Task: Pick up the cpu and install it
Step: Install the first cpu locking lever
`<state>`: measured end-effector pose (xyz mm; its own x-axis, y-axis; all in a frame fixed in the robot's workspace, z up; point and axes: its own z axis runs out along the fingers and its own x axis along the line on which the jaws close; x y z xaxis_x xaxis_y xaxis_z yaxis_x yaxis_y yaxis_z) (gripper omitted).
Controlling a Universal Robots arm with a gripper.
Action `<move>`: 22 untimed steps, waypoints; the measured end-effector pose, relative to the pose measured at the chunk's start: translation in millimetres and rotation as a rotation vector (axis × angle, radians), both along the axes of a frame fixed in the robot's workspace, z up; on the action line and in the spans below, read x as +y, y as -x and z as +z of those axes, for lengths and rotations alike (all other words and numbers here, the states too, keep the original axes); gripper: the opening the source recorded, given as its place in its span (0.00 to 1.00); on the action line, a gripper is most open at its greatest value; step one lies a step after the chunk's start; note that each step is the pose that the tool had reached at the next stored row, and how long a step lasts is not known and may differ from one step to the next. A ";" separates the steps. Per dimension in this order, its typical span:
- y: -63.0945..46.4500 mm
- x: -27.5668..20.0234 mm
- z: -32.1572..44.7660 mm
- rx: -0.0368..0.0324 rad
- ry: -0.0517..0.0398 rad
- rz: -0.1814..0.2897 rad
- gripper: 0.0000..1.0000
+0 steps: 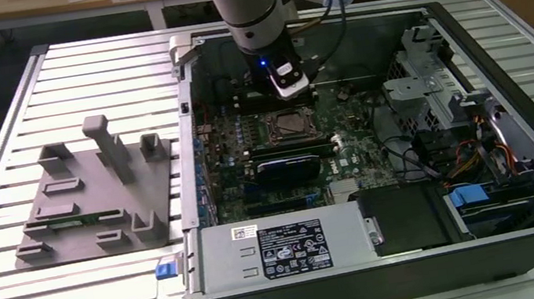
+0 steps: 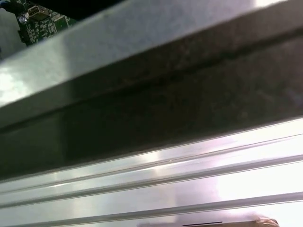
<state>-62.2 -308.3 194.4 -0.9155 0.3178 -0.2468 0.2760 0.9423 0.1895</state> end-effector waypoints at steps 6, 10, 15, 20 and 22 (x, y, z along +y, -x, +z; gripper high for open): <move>0.0 -1.2 -0.4 0.0000 0.0003 0.007 0.11; 0.0 -2.3 -0.9 0.0001 0.0013 0.011 0.11; 0.0 -3.0 -1.5 0.0000 0.0019 0.013 0.11; 0.0 -3.0 1.8 0.0000 -0.0014 0.014 0.11; 0.0 -3.0 2.2 0.0000 -0.0024 0.014 0.11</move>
<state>-62.2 -311.3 196.6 -0.9197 0.3059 -0.2460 0.2632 0.9455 0.1917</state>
